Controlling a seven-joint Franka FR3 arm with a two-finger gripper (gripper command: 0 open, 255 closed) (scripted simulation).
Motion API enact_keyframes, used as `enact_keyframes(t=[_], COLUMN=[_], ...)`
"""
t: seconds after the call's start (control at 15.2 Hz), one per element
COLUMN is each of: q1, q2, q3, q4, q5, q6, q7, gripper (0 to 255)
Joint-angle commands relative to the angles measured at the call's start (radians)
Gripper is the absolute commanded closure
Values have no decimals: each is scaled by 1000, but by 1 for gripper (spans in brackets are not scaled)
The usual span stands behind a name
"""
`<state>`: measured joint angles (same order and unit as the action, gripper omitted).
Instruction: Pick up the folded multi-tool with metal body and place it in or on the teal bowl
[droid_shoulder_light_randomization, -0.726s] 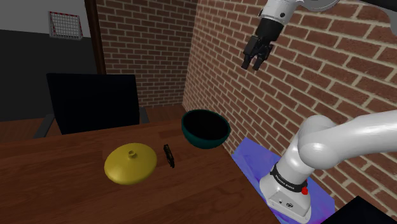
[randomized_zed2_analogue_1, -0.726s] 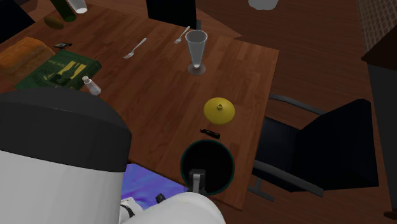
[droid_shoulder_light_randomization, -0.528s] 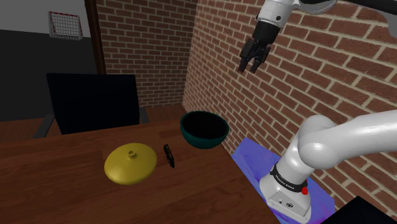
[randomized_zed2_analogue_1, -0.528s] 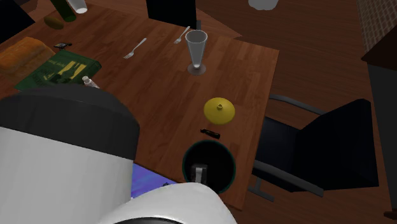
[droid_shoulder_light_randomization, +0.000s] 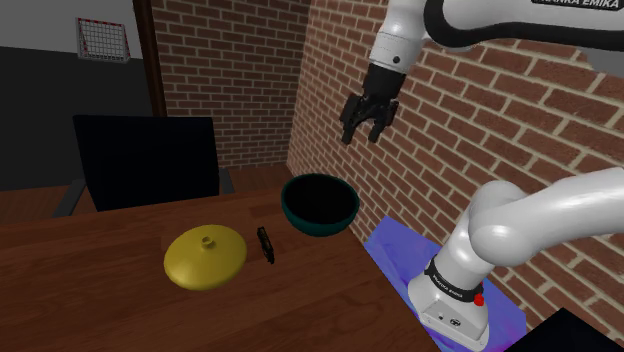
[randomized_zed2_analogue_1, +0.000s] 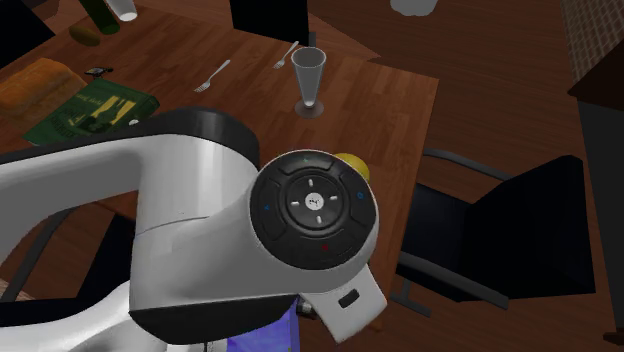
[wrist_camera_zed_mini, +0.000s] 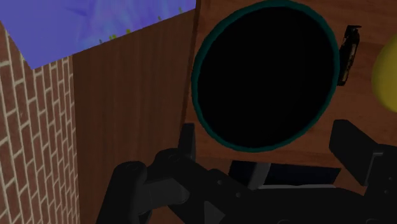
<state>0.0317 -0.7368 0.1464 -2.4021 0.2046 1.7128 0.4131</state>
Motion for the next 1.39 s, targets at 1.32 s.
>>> enact_keyframes(t=[1.32], q1=[-30], q2=[689], q3=[478], q4=[150], q5=[-87], q6=[457], q7=[735], gripper=[0])
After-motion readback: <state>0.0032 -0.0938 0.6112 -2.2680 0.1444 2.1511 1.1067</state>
